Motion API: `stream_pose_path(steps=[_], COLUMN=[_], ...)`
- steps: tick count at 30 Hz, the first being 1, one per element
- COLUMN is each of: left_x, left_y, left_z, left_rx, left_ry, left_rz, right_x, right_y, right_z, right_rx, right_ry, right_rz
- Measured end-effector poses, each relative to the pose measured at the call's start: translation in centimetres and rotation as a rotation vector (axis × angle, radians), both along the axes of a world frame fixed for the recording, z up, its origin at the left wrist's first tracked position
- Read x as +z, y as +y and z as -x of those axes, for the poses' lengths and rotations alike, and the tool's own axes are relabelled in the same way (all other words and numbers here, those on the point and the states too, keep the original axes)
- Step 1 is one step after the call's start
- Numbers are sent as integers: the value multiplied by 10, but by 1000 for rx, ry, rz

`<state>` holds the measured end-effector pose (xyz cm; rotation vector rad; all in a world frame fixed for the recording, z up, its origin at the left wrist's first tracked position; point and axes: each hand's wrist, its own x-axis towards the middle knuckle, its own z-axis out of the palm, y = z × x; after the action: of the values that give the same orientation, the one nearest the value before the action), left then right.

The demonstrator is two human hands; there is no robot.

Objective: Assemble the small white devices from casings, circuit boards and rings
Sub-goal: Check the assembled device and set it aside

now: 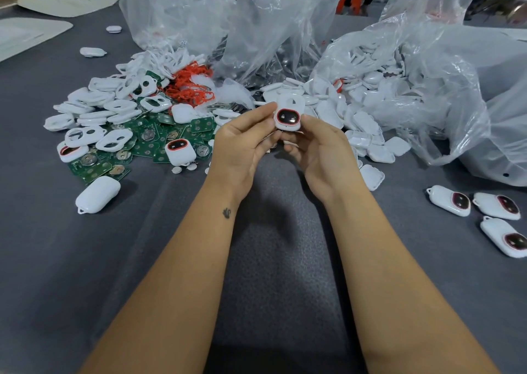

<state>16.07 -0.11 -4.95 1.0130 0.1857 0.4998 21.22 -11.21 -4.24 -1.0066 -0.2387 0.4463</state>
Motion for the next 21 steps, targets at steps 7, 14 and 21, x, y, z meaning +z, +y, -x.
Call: stream_pose_path(steps=[7, 14, 21], left_x=[-5, -2, 0], left_y=[-6, -5, 7], left_z=[-1, -2, -4], left_rx=[146, 113, 279], left_ry=[120, 129, 100], left_rz=[-365, -166, -10], right_x=[-10, -11, 1], right_y=[4, 12, 23], right_z=[2, 11, 18], right_rx=[-347, -290, -213], right_ry=[-577, -753, -620], right_rz=[587, 672, 491])
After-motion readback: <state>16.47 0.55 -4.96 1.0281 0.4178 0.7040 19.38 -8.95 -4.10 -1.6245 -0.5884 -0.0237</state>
